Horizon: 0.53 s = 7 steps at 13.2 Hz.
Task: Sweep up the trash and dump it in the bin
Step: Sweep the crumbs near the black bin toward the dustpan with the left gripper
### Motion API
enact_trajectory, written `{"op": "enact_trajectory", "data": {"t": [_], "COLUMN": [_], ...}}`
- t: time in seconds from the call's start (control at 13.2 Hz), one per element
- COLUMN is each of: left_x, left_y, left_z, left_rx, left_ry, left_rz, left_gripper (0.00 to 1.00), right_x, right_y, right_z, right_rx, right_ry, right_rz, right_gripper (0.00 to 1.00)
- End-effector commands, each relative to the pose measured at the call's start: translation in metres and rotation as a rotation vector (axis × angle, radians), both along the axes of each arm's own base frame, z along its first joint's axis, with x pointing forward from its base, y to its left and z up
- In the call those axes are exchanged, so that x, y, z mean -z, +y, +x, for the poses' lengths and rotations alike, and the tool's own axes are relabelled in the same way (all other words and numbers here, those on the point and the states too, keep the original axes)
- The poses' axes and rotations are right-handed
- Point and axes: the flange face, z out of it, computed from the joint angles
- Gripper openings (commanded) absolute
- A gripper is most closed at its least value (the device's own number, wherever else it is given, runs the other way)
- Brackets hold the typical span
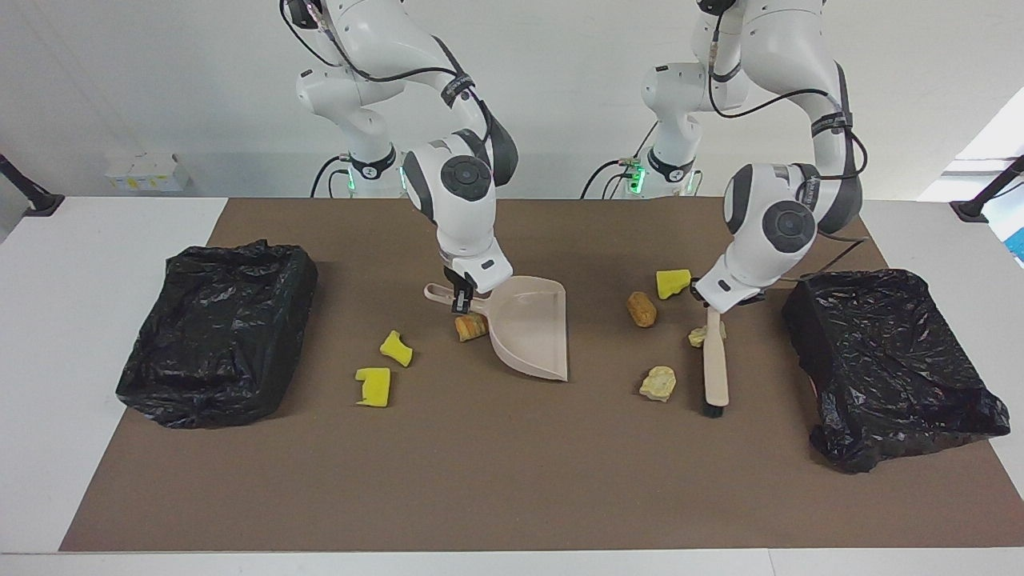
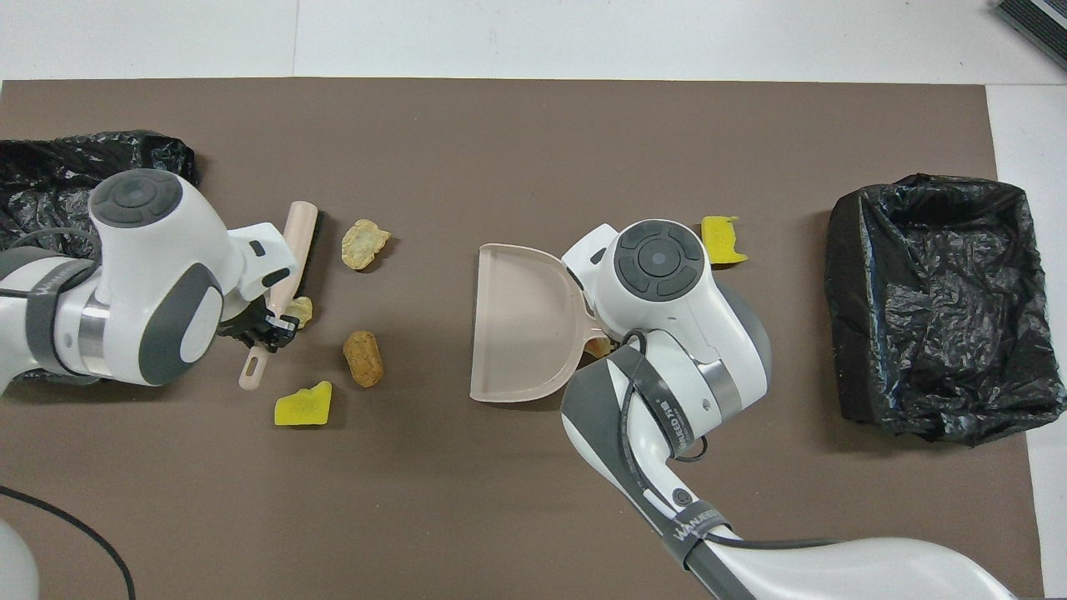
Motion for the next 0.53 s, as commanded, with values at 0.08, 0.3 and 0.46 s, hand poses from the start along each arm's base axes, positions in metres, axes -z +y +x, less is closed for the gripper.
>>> {"op": "enact_trajectory", "data": {"t": [0.08,0.3,0.46], "left_x": [-0.008,-0.015,-0.029], "left_y": [-0.071,-0.105,-0.123], "left_z": [-0.044,-0.076,-0.096], "left_rx": [0.131,0.193,0.231], "left_ry": [0.004,0.076,0.106], "left_rz": [0.022,0.066,0.092], "left_gripper": [0.00,0.00,0.00], "right_x": [0.009,0.009,0.010], "right_y": [0.002,0.002,0.002], "right_z": [-0.011,-0.017,-0.024], "right_rx": [-0.045,-0.060,-0.097], "right_ry": [0.001,0.032,0.077], "right_rz": [-0.002,-0.002,-0.021], "right_gripper": [0.00,0.00,0.00]}}
